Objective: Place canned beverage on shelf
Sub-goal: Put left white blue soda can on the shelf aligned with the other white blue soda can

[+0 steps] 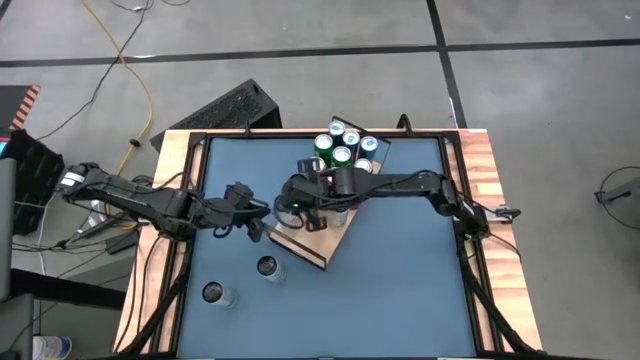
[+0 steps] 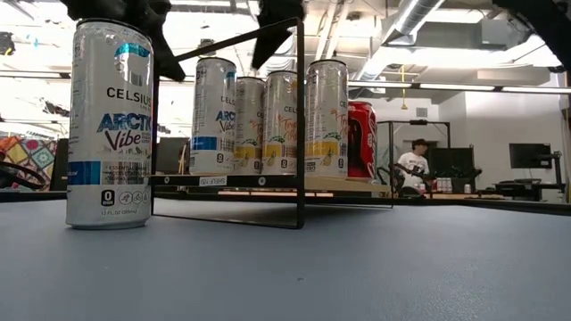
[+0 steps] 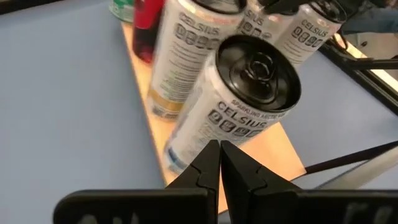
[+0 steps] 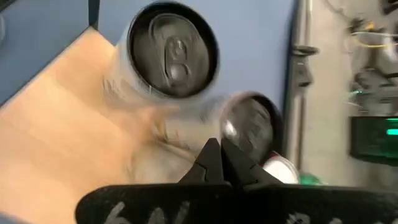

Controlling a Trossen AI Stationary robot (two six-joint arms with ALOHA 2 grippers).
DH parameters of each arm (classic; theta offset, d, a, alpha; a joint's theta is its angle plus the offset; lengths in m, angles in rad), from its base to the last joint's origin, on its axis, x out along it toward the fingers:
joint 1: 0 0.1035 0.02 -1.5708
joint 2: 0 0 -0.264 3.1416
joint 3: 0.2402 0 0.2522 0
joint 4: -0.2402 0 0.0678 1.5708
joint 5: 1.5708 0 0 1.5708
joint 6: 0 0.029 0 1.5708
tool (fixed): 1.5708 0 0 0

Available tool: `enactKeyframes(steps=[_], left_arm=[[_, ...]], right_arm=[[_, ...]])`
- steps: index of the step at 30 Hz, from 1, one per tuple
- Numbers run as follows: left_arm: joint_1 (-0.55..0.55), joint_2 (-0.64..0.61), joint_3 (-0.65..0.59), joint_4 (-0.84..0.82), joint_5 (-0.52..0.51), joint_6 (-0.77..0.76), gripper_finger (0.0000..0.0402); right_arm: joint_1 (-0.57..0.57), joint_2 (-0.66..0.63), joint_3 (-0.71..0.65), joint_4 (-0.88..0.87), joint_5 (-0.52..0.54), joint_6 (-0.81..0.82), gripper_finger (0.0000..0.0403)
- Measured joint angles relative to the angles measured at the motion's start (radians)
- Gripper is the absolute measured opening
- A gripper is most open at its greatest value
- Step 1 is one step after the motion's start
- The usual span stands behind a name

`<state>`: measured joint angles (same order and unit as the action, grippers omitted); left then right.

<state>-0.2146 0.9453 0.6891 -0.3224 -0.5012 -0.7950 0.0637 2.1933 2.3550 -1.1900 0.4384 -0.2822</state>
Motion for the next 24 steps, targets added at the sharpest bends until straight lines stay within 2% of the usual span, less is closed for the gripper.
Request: enactKeyframes(steps=[2,5,10,13,18,21,24], left_arm=[[0.0,-0.024,0.032,-0.065,0.0,-0.009,0.0],[-0.02,-0.071,0.085,-0.184,0.018,-0.021,0.0],[-0.096,-0.128,0.189,-0.222,0.157,-0.01,0.0],[-0.173,-0.123,0.256,-0.204,0.204,-0.011,0.0],[-0.342,-0.061,0.345,-0.083,0.225,0.019,0.0],[-0.442,-0.002,0.373,0.059,0.266,0.084,0.0],[-0.512,0.057,0.402,0.16,0.239,0.1,0.0007]], right_arm=[[0.019,-0.035,-0.001,-0.014,0.038,-0.007,0.0],[0.048,-0.119,-0.001,-0.036,0.038,0.017,0.0],[0.1,-0.239,-0.002,-0.059,0.031,0.09,0.0],[0.127,-0.309,-0.002,-0.059,0.029,0.147,0.0],[0.174,-0.398,-0.002,-0.089,0.026,0.2,0.0017],[0.201,-0.43,-0.003,-0.113,0.018,0.209,0.0043],[0.225,-0.456,-0.003,-0.133,0.017,0.231,0.0078]])
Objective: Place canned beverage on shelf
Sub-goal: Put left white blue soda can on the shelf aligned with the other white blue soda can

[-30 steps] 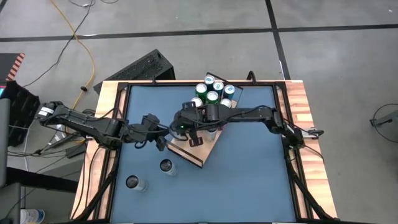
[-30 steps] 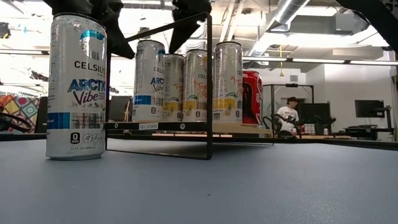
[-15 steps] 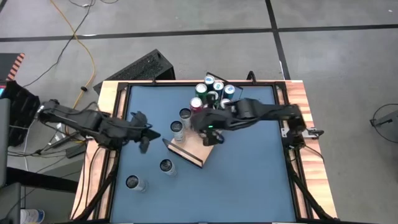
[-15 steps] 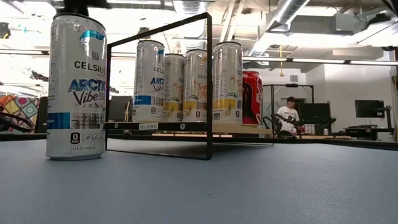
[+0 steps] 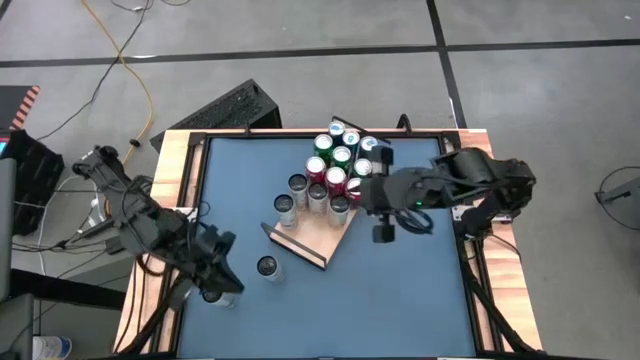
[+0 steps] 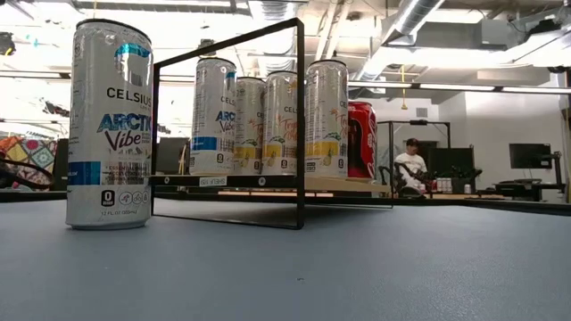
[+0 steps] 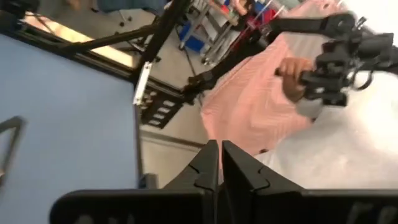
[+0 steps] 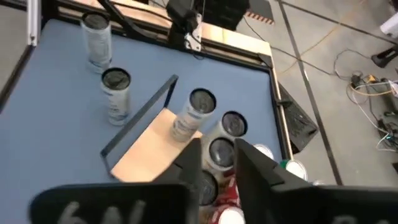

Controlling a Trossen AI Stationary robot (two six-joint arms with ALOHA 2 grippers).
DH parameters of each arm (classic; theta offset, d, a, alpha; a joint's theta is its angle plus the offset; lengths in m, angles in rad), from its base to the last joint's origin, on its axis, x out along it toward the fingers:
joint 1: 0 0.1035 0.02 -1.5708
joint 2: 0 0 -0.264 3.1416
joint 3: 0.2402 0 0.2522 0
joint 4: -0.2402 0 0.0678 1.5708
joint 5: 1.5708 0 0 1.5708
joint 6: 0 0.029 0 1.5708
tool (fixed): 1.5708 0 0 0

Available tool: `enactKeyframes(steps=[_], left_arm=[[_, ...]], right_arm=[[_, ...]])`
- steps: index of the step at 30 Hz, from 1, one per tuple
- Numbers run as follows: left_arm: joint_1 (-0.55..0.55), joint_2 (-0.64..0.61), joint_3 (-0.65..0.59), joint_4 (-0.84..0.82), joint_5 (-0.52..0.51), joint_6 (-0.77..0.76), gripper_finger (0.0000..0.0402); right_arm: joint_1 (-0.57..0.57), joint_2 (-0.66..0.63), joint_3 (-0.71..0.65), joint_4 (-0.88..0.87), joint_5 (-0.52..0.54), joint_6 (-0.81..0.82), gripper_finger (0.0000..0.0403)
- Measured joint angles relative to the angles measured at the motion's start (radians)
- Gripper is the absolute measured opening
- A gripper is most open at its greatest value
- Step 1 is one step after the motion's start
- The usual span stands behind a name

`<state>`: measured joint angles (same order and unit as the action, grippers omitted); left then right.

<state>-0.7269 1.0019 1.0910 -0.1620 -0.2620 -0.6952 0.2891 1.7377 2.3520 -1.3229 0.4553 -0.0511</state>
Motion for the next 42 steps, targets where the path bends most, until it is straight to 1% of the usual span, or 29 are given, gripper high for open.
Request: enactKeyframes(steps=[3,6,9,12,14,16,17,18,19,21,22,24,26,28,30,33,36,38,42], left_arm=[[-0.027,0.061,0.029,0.048,-0.009,-0.043,0.0026],[-0.028,0.116,0.064,0.066,0.038,-0.107,0.0054],[-0.028,0.17,0.117,0.07,0.077,-0.206,0.0084],[-0.032,0.227,0.177,0.089,0.099,-0.237,0.0114],[-0.032,0.245,0.212,0.055,0.096,-0.241,0.0131],[-0.033,0.244,0.25,-0.036,0.075,-0.23,0.0141],[-0.041,0.242,0.274,-0.11,0.047,-0.22,0.0142],[-0.056,0.242,0.305,-0.203,0.006,-0.214,0.014],[-0.081,0.241,0.342,-0.34,-0.043,-0.218,0.0136],[-0.149,0.241,0.407,-0.614,-0.143,-0.278,0.0125],[-0.188,0.243,0.434,-0.718,-0.199,-0.32,0.0119],[-0.283,0.24,0.454,-0.866,-0.338,-0.444,0.0109],[-0.402,0.237,0.443,-1.002,-0.46,-0.634,0.0104],[-0.51,0.244,0.412,-1.094,-0.519,-0.863,0.0104],[-0.587,0.257,0.364,-1.124,-0.531,-1.028,0.0107],[-0.652,0.287,0.287,-1.125,-0.541,-1.225,0.0113],[-0.691,0.336,0.226,-1.12,-0.537,-1.337,0.0119],[-0.714,0.365,0.199,-1.12,-0.518,-1.373,0.0122],[-0.731,0.388,0.17,-1.099,-0.521,-1.429,0.0132]], right_arm=[[0.016,-0.005,0.0,-0.03,0.027,0.028,0.0118],[0.023,0.001,-0.001,-0.075,0.059,0.057,0.016],[0.018,0.013,0.0,-0.095,0.066,0.077,0.0197],[0.019,0.02,-0.002,-0.115,0.066,0.078,0.0223],[0.017,0.033,-0.002,-0.111,0.066,0.079,0.0232],[0.017,0.037,-0.003,-0.125,0.066,0.079,0.0234],[0.017,0.038,-0.004,-0.128,0.065,0.079,0.0234],[0.017,0.039,-0.005,-0.128,0.062,0.081,0.0233],[0.017,0.039,-0.004,-0.126,0.06,0.081,0.0232],[0.017,0.036,-0.003,-0.126,0.042,0.082,0.0229],[0.017,0.036,-0.003,-0.126,0.039,0.087,0.0228],[0.017,0.037,-0.003,-0.127,0.034,0.111,0.0227],[0.017,0.038,-0.003,-0.129,0.021,0.135,0.0227],[0.017,0.037,-0.003,-0.131,0.006,0.153,0.0227],[0.017,0.037,-0.003,-0.135,-0.008,0.157,0.0227],[0.017,0.037,-0.003,-0.135,-0.011,0.165,0.0227],[0.015,0.037,-0.003,-0.135,-0.011,0.181,0.0227],[0.015,0.037,-0.003,-0.134,-0.011,0.185,0.0227],[0.015,0.037,-0.003,-0.132,-0.013,0.214,0.0227]])
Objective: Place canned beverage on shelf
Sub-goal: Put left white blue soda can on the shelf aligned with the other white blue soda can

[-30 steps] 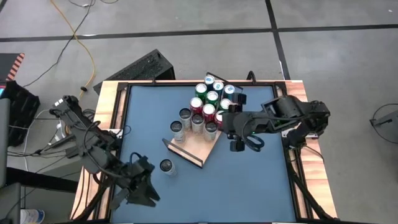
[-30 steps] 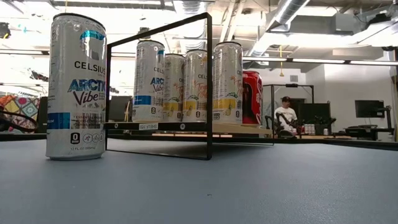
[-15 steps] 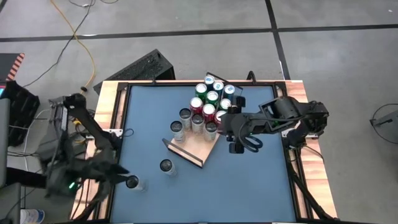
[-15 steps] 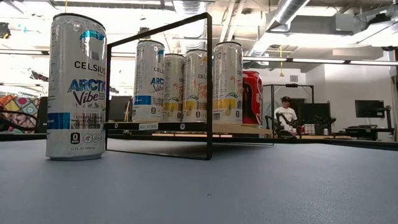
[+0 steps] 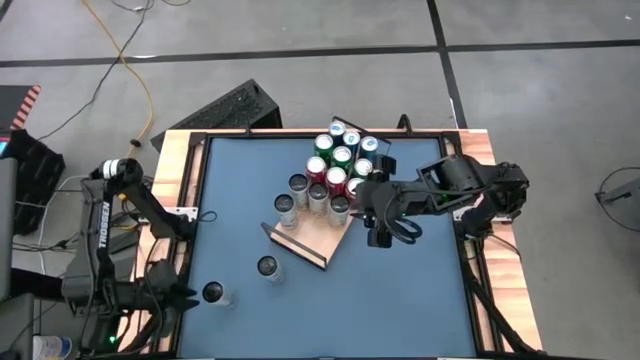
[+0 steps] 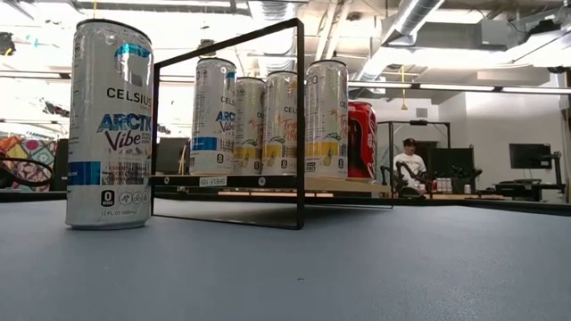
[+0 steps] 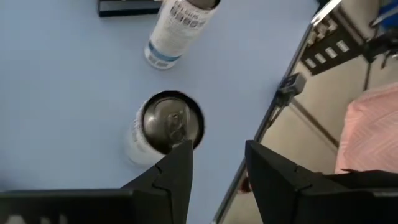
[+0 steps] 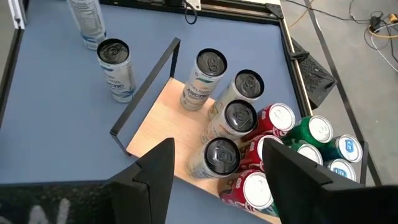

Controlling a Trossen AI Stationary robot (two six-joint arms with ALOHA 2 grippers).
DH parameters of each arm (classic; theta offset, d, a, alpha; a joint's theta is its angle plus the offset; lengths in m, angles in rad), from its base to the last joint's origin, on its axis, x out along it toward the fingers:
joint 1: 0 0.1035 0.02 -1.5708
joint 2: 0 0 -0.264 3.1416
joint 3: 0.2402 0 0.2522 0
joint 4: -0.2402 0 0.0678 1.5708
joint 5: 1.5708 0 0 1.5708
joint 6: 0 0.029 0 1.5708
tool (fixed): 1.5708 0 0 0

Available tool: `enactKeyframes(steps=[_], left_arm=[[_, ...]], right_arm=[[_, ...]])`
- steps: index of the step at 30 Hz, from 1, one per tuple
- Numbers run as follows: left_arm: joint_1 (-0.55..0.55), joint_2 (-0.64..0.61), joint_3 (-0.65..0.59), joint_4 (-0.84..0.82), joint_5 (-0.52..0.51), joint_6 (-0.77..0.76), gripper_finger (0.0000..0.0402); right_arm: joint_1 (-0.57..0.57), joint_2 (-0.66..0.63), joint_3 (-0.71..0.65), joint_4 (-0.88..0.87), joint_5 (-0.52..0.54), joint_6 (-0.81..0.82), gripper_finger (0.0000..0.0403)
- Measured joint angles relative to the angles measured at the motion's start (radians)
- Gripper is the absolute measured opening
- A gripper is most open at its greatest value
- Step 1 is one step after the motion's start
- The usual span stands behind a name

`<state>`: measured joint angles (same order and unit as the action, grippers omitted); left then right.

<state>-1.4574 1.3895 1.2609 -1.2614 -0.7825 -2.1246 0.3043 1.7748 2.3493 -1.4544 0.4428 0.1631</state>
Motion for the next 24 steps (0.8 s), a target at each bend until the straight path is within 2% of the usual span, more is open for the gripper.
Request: enactKeyframes(steps=[5,6,9,10,15,20,24], left_arm=[[0.042,-0.004,-0.004,-0.038,0.047,0.052,0.0143],[0.07,-0.005,-0.006,-0.062,0.113,0.053,0.0142],[0.183,-0.002,-0.017,-0.137,0.412,0.099,0.013],[0.217,-0.008,-0.014,-0.14,0.465,0.145,0.0124],[0.273,-0.007,-0.01,-0.047,0.488,0.335,0.0093],[0.273,-0.002,-0.043,-0.029,0.486,0.309,0.0056],[0.271,-0.004,-0.116,0.08,0.453,0.306,0.0019]], right_arm=[[0.0,0.0,0.0,0.002,0.0,0.016,0.0227],[0.0,0.0,0.0,0.005,0.0,0.016,0.0227],[0.0,0.0,0.0,0.01,0.0,0.021,0.0227],[0.0,0.0,0.0,0.013,0.0,0.022,0.0227],[0.0,0.0,0.0,0.011,0.0,0.023,0.0227],[0.003,0.0,0.0,0.008,0.0,0.023,0.0227],[0.003,0.0,0.0,0.007,0.0,0.023,0.0227]])
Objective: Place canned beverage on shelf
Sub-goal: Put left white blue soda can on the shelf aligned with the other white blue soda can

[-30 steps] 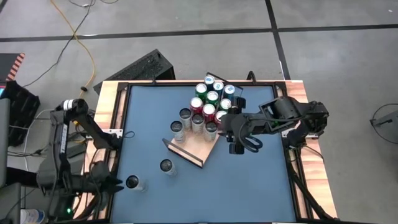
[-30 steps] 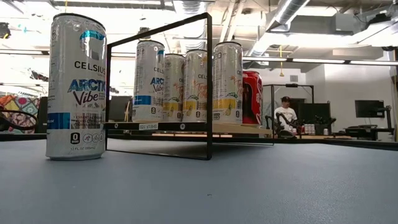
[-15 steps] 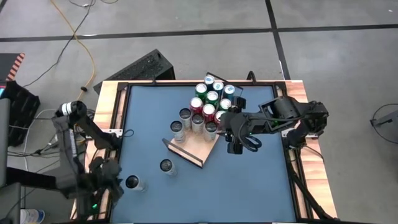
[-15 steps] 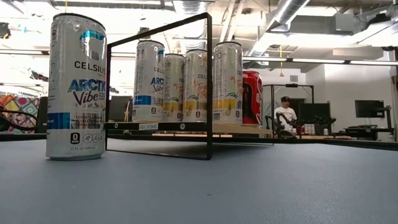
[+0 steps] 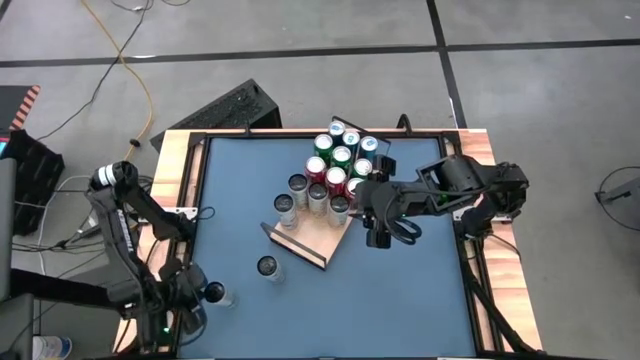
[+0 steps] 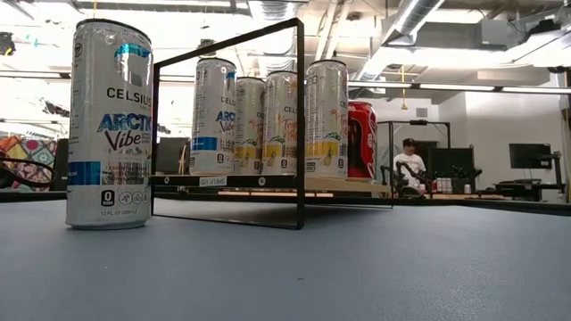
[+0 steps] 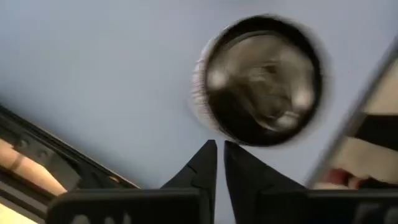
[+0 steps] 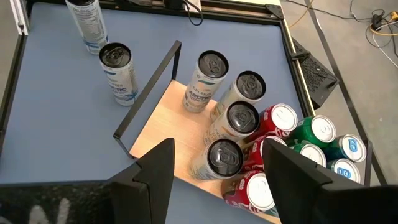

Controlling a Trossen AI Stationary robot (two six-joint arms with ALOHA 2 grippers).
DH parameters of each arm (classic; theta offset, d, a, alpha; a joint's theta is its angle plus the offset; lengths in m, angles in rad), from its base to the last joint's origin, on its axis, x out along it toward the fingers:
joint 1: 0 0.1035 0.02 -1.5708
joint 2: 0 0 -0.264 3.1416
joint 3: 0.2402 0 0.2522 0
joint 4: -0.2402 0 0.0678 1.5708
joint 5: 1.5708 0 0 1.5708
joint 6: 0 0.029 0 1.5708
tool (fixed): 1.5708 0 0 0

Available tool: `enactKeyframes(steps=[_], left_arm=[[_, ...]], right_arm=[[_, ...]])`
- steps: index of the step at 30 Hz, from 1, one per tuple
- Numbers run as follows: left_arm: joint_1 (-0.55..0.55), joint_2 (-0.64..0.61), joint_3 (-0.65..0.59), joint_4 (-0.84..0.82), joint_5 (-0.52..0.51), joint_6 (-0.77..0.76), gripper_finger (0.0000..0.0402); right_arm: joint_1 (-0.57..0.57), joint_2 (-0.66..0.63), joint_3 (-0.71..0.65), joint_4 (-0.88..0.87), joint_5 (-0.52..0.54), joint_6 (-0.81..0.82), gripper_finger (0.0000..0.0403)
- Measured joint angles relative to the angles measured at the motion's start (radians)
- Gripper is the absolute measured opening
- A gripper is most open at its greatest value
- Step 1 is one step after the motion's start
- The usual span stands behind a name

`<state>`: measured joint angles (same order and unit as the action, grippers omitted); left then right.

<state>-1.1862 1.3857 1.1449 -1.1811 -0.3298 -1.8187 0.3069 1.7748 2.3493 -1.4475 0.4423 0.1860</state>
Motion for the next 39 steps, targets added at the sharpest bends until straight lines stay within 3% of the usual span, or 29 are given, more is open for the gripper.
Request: enactKeyframes(steps=[3,11,15,22,25,29,34,39], left_arm=[[0.014,0.0,-0.058,0.075,-0.022,0.001,0.0003],[0.072,-0.002,-0.148,0.274,-0.131,0.083,0.0006],[0.101,-0.002,-0.18,0.35,-0.138,0.141,0.0006],[0.104,-0.003,-0.181,0.361,-0.167,0.218,0.0007],[0.114,-0.003,-0.177,0.389,-0.193,0.343,0.0014],[0.183,-0.019,-0.174,0.481,-0.09,0.623,0.0052],[0.317,-0.014,-0.172,0.591,0.041,0.984,0.0128],[0.423,-0.01,-0.18,0.599,0.147,1.174,0.0206]], right_arm=[[0.0,0.0,0.0,-0.002,0.0,0.0,0.0227],[0.0,0.0,0.0,-0.019,0.0,0.0,0.0227],[0.002,0.0,0.0,-0.019,0.0,0.004,0.0227],[0.008,0.0,0.0,-0.019,-0.001,0.034,0.0227],[0.014,0.0,0.0,-0.019,-0.001,0.034,0.0227],[0.014,0.0,0.0,-0.019,-0.025,0.034,0.0227],[0.013,0.0,0.0,-0.019,-0.052,0.035,0.0227],[0.018,0.0,0.0,-0.019,-0.074,0.074,0.0227]])
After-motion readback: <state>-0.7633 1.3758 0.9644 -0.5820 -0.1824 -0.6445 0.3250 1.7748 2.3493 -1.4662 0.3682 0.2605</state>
